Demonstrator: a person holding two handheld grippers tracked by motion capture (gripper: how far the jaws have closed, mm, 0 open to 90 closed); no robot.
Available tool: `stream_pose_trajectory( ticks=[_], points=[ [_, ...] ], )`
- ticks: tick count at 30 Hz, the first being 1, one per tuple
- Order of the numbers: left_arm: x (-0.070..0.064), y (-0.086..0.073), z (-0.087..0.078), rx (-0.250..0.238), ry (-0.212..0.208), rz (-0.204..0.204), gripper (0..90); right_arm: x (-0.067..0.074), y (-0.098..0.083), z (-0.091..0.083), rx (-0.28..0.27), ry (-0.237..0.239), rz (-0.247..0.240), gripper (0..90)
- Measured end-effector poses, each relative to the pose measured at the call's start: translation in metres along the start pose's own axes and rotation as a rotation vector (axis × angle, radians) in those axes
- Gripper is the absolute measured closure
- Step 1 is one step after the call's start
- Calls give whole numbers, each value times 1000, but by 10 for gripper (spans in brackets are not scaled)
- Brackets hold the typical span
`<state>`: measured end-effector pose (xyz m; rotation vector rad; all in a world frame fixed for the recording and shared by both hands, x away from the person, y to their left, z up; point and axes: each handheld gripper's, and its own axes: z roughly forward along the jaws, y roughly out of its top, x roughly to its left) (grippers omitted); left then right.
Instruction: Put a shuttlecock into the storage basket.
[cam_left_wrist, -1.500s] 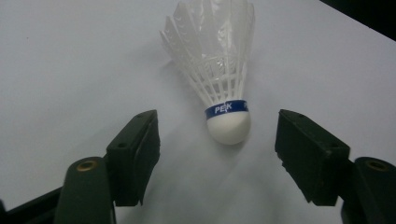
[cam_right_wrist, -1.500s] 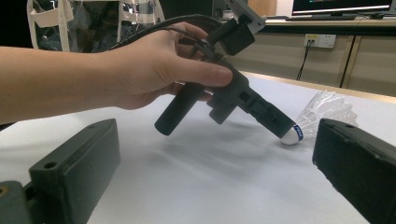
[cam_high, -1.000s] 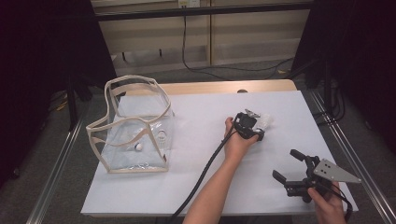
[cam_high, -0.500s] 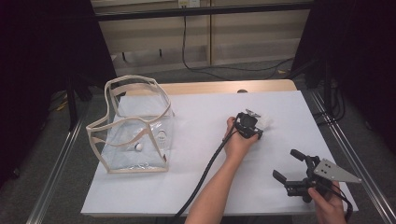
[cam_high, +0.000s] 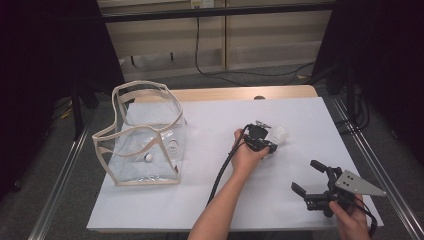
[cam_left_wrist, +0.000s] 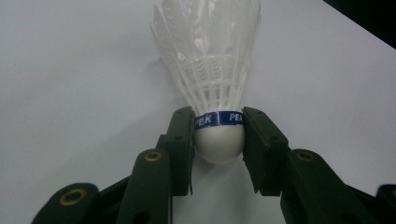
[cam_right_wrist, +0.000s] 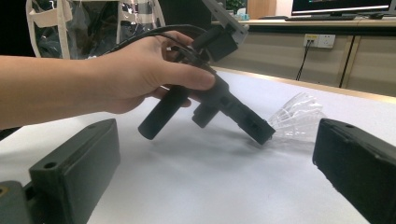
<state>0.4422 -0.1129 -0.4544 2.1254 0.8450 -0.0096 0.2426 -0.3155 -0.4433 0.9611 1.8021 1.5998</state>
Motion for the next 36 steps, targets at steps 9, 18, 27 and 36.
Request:
stream_pose_trajectory(
  ticks=[9,18,27,36],
  points=[
    [-1,-4,-13,16,-26,2,651,0,0,0,0,0,1,4],
    [1,-7,-29,17,-38,15,651,0,0,1,0,2,-1,4],
    [1,-9,-39,35,-52,18,651,1,0,2,4,4,-1,4],
    [2,-11,-48,41,-61,9,651,1,0,3,3,6,3,4]
  ],
)
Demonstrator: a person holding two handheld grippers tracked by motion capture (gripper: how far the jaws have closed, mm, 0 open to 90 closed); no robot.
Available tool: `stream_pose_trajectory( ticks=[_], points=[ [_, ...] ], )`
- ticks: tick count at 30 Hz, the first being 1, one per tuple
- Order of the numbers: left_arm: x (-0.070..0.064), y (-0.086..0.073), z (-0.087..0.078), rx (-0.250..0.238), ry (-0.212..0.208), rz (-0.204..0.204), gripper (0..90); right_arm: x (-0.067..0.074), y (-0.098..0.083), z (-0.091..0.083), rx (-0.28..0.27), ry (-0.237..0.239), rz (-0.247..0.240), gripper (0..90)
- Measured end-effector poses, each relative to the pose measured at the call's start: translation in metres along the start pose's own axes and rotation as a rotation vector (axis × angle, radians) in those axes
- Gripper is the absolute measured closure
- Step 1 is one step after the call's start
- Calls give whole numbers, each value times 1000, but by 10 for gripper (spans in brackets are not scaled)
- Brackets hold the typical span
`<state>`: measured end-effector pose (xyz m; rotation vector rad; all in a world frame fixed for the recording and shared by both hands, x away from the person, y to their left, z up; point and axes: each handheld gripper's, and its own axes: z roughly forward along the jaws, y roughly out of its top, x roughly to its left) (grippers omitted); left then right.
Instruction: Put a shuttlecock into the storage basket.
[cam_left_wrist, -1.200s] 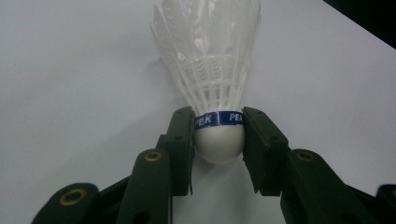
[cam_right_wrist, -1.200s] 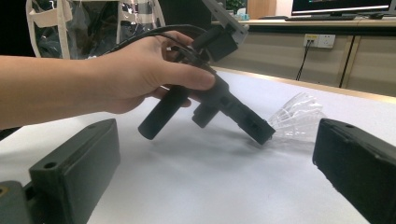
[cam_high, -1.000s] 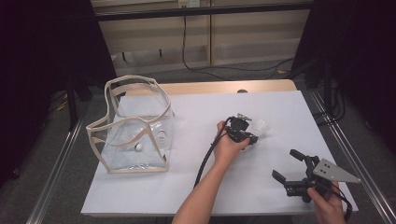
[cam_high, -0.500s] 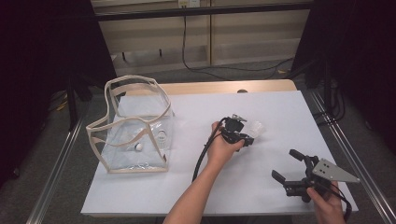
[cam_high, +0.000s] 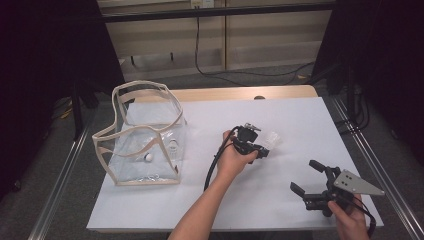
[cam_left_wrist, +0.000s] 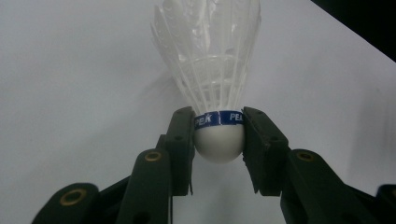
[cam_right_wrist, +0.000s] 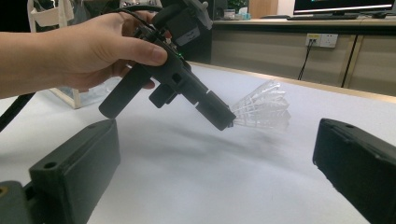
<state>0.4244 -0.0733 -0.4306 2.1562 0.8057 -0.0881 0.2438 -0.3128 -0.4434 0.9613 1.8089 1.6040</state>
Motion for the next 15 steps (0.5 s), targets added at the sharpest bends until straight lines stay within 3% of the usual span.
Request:
stream_pose_trajectory(
  ticks=[15],
  points=[
    [-5,-2,-10,31,-36,0,651,-1,0,-1,0,-3,-7,4]
  ],
)
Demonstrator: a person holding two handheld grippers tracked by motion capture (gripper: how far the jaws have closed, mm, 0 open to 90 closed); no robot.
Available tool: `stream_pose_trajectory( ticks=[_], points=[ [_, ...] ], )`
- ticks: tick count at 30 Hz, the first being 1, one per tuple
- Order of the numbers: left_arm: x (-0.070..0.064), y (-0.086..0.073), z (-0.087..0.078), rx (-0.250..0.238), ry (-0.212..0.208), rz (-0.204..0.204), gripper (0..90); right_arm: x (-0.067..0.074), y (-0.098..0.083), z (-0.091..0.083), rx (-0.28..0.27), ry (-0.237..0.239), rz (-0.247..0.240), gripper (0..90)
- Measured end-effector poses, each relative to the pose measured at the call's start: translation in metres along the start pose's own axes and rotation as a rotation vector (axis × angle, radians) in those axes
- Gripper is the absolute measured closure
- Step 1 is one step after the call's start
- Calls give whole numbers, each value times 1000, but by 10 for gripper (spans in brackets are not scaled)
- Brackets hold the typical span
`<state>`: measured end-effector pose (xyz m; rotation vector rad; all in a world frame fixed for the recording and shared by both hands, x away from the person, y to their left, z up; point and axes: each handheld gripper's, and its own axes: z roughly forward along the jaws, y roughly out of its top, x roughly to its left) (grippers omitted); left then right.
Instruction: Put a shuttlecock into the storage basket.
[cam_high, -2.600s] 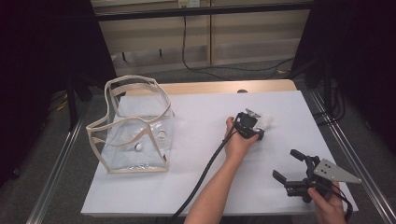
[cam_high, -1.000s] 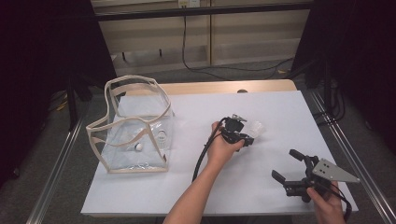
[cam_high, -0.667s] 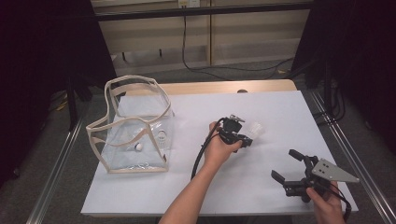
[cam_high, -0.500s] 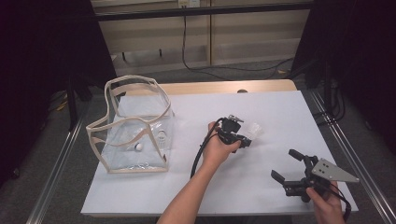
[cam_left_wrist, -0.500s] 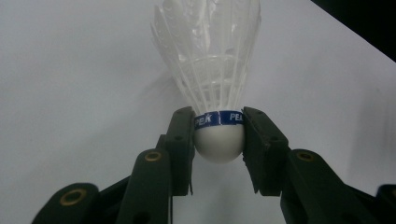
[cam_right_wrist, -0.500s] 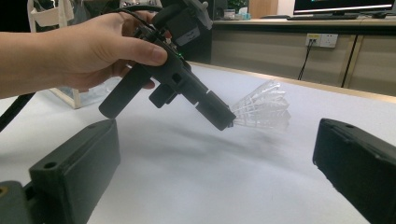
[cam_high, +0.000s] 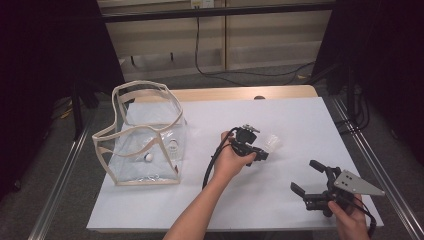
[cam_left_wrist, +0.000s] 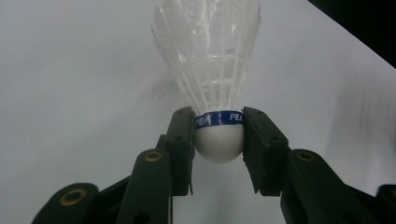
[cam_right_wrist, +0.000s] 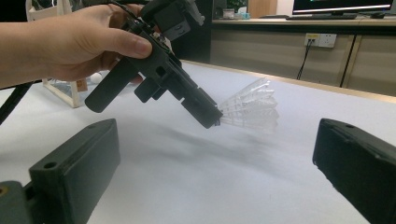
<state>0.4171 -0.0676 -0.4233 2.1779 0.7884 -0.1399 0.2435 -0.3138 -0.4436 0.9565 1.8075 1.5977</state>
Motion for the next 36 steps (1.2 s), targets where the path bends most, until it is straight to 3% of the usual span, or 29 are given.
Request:
stream_pose_trajectory(
  ticks=[21,36],
  points=[
    [1,-3,-23,24,-17,-7,651,0,0,1,3,0,-2,4],
    [6,-2,-42,35,-1,-12,650,1,0,1,0,4,-7,4]
  ],
)
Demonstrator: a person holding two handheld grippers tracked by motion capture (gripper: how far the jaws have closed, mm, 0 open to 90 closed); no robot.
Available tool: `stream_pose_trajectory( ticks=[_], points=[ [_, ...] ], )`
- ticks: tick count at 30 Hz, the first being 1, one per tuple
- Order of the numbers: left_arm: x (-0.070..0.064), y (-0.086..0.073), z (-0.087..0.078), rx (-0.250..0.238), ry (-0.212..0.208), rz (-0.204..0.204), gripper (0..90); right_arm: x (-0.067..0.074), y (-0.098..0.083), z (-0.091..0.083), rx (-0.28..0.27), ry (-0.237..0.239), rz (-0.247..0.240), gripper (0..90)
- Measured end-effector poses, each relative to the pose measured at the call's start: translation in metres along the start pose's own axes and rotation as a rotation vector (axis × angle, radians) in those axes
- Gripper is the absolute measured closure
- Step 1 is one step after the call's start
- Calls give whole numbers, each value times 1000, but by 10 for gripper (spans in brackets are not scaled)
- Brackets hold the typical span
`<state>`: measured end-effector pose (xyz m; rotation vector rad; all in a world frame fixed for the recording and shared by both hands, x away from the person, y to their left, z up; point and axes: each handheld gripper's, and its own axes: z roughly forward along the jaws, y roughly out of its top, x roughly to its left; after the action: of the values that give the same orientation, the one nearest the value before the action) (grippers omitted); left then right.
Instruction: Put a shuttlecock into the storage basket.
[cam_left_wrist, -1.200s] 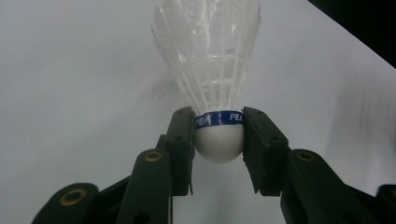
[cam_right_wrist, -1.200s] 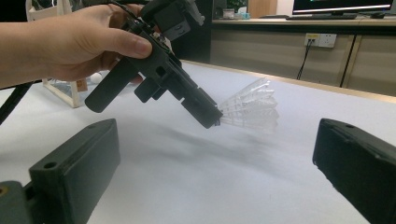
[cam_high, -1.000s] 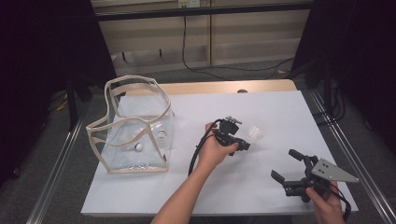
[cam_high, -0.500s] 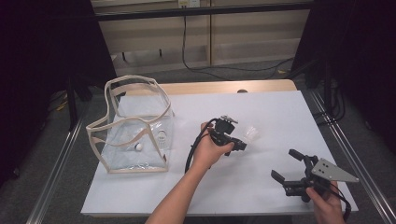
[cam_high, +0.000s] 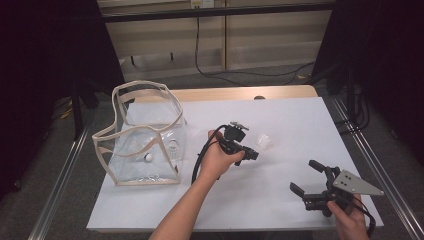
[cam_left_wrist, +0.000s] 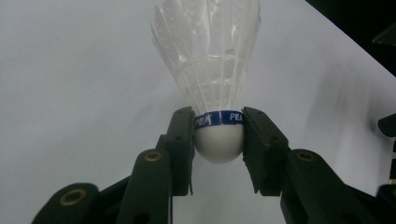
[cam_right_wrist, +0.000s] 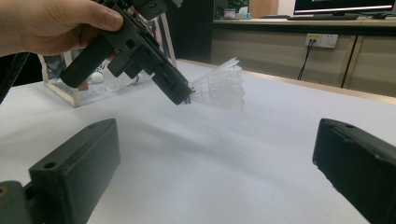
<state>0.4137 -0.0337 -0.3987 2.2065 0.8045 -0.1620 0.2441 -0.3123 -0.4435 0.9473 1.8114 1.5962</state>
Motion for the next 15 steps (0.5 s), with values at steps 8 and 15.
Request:
stream_pose_trajectory(
  ticks=[8,15],
  points=[
    [1,1,-10,15,11,14,651,0,0,0,0,0,1,4],
    [2,2,-18,12,8,9,651,0,0,0,0,1,1,4]
  ],
)
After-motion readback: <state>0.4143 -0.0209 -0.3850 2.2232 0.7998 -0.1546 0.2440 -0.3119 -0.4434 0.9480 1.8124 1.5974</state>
